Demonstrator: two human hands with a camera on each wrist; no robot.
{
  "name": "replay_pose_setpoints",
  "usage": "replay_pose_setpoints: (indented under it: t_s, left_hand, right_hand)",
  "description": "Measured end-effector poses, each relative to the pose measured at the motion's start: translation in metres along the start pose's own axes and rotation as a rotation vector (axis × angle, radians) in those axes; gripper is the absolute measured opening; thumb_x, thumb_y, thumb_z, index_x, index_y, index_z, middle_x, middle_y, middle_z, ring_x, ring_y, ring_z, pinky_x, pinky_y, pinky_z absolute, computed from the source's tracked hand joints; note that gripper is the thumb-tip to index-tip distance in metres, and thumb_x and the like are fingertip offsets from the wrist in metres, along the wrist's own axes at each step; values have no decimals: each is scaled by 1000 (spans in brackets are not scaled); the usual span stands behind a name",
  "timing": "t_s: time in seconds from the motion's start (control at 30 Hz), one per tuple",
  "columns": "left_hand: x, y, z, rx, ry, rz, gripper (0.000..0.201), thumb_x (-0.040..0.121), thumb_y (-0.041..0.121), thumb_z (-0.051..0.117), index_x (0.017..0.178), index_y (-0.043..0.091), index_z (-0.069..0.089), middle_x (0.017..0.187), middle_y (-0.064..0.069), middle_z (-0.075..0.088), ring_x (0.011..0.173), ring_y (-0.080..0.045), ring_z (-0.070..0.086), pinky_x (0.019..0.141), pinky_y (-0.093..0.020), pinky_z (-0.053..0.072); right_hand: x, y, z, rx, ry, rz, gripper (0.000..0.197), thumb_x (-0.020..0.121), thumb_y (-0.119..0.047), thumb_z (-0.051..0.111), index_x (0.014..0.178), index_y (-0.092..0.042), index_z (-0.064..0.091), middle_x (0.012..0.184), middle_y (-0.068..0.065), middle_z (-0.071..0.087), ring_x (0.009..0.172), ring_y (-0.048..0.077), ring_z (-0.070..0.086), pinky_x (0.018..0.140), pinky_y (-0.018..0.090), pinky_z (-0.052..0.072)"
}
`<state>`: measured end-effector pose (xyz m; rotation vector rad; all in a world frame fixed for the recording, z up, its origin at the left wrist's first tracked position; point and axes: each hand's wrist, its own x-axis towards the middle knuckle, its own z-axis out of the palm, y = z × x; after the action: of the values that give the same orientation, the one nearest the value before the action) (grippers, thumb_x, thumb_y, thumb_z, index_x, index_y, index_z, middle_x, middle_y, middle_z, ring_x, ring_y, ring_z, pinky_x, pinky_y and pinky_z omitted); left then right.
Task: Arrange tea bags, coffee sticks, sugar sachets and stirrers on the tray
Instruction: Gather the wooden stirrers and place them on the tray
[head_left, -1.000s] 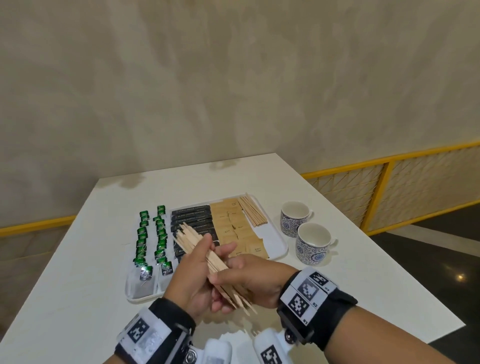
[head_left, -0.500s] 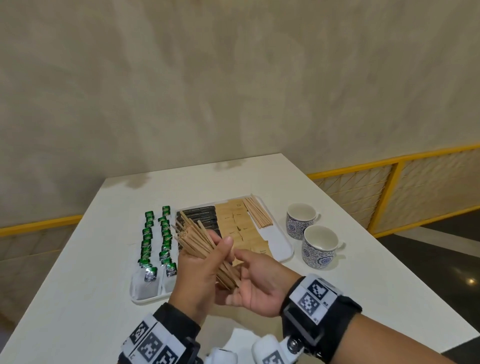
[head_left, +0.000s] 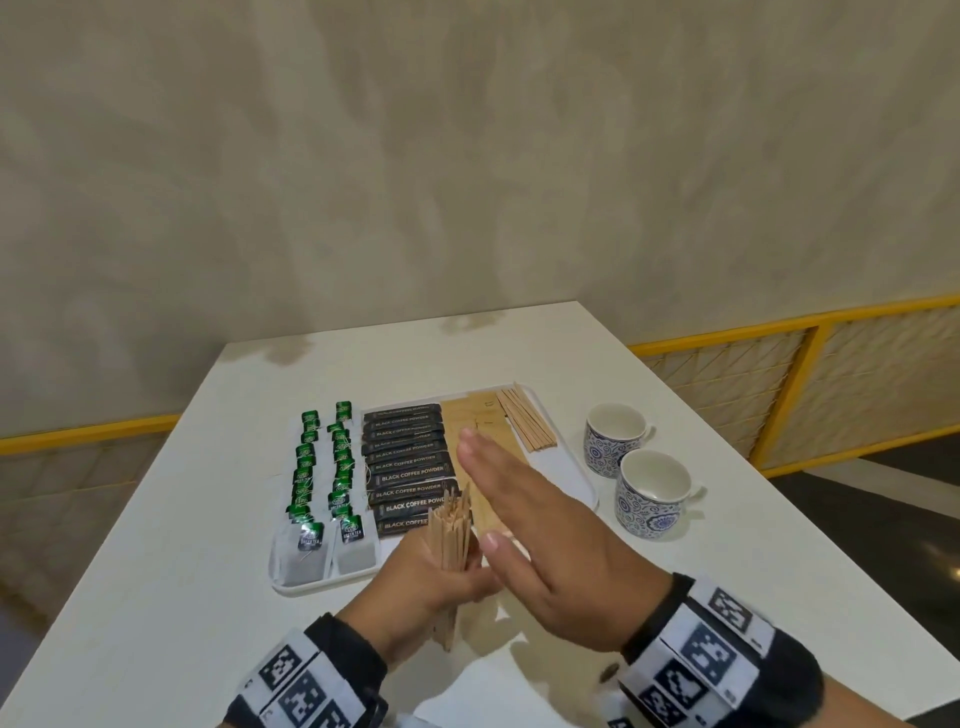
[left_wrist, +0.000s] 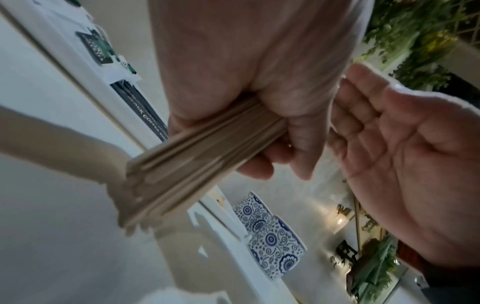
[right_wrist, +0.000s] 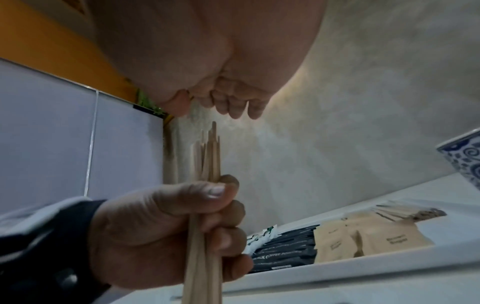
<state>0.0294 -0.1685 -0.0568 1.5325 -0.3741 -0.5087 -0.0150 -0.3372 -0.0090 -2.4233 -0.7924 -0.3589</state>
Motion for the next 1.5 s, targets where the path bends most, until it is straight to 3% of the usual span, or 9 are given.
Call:
replay_pose_setpoints:
  t_s: [0.17, 0.47, 0.6, 0.7, 0.83, 0.93, 1.1, 1.23, 1.5]
  left_hand:
    - [-1, -3, 7, -25, -27, 17, 39, 68, 1, 75, 107, 2, 66, 104, -24, 69, 99, -33, 66, 89, -45, 51]
    - [-6, 1, 9, -42, -79, 68, 48, 66, 11, 75, 113, 11, 65, 112, -16, 70, 106, -26, 66, 91, -36, 53]
    - [-6, 4, 10, 16, -18, 80, 21, 71, 18, 76, 77, 5, 61, 70, -9, 62, 67, -18, 58, 65, -23, 48]
    - [-9, 10, 10, -25, 47, 120, 29, 74, 32, 74, 67, 11, 54, 59, 0, 53, 58, -11, 49, 60, -19, 42]
    - [-10, 14, 3, -62, 20, 182, 58, 64, 49, 80, 98, 9, 56, 80, 3, 60, 73, -14, 56, 70, -24, 47]
    - [-11, 15, 1, -38, -62, 130, 56, 60, 54, 82, 108, 34, 62, 99, -1, 52, 79, -16, 58, 78, -27, 48]
    - [-9, 13, 1, -183, -111, 13, 94, 57, 55, 84, 139, 35, 42, 90, -15, 60, 101, -35, 59, 95, -39, 45]
    - [-5, 19, -3, -288, -132, -67, 91, 54, 58, 83, 136, 36, 49, 120, -20, 65, 120, -30, 58, 103, -46, 44]
    - [-1, 13, -1, -199, -143, -18, 88, 57, 59, 81, 133, 23, 54, 113, -4, 69, 110, -20, 64, 92, -36, 52]
  right_hand:
    - [-6, 4, 11, -163, -70, -130, 55, 99, -21, 38, 152, -9, 25, 161, 3, 16, 149, 11, 7, 120, 35, 17]
    - [-11, 0, 16, -170, -99, -120, 53, 100, -25, 36, 151, -12, 28, 160, 1, 21, 148, 10, 12, 120, 34, 20]
    - [-9, -4, 10, 63, 8, 83, 62, 96, -22, 39, 153, -25, 14, 158, -14, 16, 144, -8, 9, 117, 15, 13]
    - [-10, -3, 4, 207, -47, 251, 71, 87, -22, 56, 143, -45, 19, 137, -33, 31, 130, -19, 27, 106, 3, 23]
    - [-9, -2, 20, 288, -224, 303, 68, 69, -43, 78, 129, -42, 43, 120, -24, 54, 110, -3, 52, 93, 22, 47]
    - [-7, -3, 33, 296, -148, 328, 50, 68, -43, 75, 112, -37, 52, 109, -13, 57, 99, 3, 56, 87, 30, 51]
    - [0, -12, 34, 359, -37, 248, 21, 78, -27, 67, 95, -30, 54, 88, -11, 61, 76, 2, 57, 68, 20, 48]
    - [5, -10, 39, 247, -38, 213, 23, 80, -29, 60, 102, -23, 57, 90, -5, 64, 80, 8, 60, 69, 27, 51]
    - [9, 1, 41, 380, -89, 287, 24, 77, -18, 66, 94, -28, 54, 85, -11, 62, 76, 3, 61, 67, 19, 49]
